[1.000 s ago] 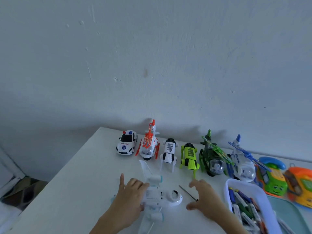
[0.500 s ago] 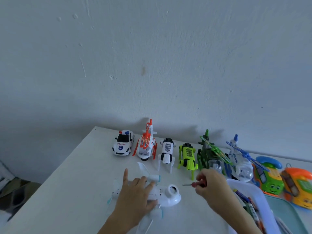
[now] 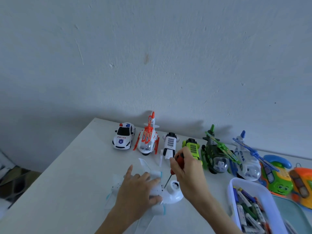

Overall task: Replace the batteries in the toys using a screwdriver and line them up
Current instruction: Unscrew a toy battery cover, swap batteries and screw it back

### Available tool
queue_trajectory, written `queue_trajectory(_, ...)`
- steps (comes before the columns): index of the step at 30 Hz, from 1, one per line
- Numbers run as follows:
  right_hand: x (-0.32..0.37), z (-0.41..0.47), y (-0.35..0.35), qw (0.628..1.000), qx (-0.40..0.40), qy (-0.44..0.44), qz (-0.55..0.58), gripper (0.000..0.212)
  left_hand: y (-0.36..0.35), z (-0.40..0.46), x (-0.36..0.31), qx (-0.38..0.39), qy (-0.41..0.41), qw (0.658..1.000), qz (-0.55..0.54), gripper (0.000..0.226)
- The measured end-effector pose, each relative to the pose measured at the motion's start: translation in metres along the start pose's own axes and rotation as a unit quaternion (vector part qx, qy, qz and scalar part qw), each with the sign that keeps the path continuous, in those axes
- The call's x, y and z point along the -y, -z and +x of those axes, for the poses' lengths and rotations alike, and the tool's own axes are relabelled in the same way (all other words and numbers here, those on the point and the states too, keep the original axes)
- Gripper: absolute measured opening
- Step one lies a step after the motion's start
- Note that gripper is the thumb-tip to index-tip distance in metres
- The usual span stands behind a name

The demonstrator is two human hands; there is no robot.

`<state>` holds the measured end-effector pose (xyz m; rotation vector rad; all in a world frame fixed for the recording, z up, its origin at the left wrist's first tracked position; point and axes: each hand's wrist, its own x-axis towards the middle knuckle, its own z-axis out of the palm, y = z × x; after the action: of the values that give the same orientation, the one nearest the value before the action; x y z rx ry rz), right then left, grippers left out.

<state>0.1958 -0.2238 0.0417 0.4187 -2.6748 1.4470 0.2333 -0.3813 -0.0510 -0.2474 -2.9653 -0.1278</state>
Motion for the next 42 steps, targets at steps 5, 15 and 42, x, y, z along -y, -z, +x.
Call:
queue_trajectory(5,-0.009,0.004,-0.003,1.0,0.018,-0.008,0.008,0.018,-0.002,-0.001,0.0,0.0,-0.005,1.0,-0.008,0.048)
queue_trajectory(15,-0.01,0.003,-0.005,0.999,0.034,0.008,0.013,0.021,-0.003,0.001,0.003,-0.035,-0.019,0.999,0.009,0.048)
queue_trajectory(42,-0.019,-0.002,0.002,0.966,0.046,0.131,0.218,0.021,0.0,0.0,0.001,-0.05,-0.016,0.999,0.008,0.049)
